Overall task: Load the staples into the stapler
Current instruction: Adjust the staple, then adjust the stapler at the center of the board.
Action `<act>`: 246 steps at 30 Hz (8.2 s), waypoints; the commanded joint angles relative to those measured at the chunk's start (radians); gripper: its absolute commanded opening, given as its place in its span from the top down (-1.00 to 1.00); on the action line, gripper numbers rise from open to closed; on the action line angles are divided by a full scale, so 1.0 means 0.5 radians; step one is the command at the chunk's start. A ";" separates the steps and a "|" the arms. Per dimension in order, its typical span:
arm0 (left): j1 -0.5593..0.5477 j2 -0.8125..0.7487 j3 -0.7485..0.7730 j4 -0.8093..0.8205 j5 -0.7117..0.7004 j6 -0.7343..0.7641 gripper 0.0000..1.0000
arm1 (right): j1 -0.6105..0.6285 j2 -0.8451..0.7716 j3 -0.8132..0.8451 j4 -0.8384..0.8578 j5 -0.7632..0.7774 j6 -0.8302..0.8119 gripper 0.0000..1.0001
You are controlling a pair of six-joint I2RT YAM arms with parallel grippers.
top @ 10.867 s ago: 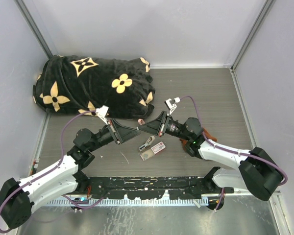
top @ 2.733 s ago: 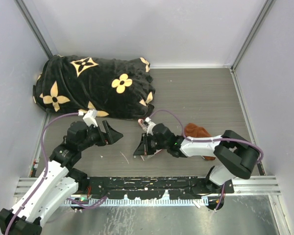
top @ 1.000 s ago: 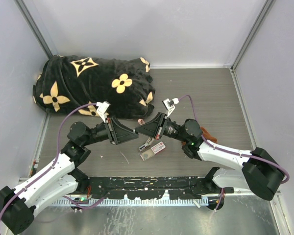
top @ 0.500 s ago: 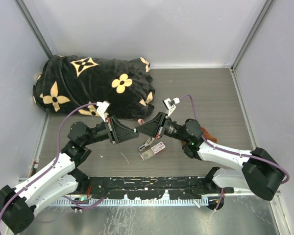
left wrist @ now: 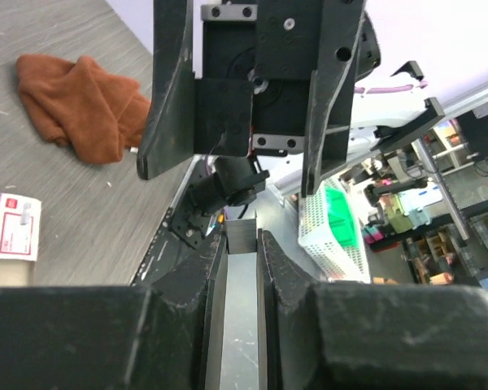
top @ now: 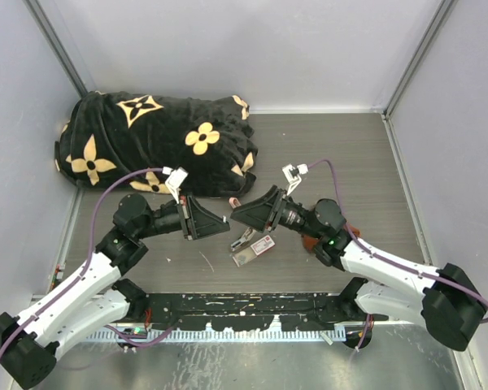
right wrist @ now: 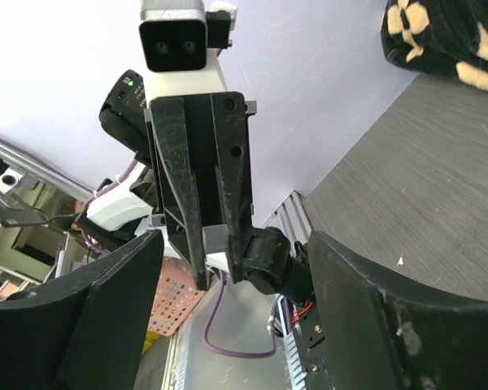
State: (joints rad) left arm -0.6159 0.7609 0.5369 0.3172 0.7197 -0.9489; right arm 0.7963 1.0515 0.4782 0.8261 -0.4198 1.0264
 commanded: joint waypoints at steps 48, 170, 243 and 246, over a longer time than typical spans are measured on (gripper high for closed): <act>-0.890 0.606 0.906 -1.641 -0.211 1.974 1.00 | 0.311 -0.513 0.197 -1.377 -0.578 -1.941 -0.21; -0.262 1.474 0.442 -0.381 -0.809 1.693 0.83 | 0.309 -1.053 -0.497 -0.729 0.414 -1.691 0.80; 0.149 0.616 -0.290 -0.361 -0.868 1.016 -0.17 | 0.312 -0.667 -0.453 -0.452 0.485 -1.635 0.81; 0.149 0.608 -0.284 -0.436 -0.899 1.027 -0.02 | 0.312 -0.670 -0.454 -0.454 0.484 -1.635 0.81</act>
State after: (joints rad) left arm -0.5465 1.0786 0.3916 0.0856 0.2531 -0.4545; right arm 0.9474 0.7200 0.2249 0.5449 -0.1944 0.2035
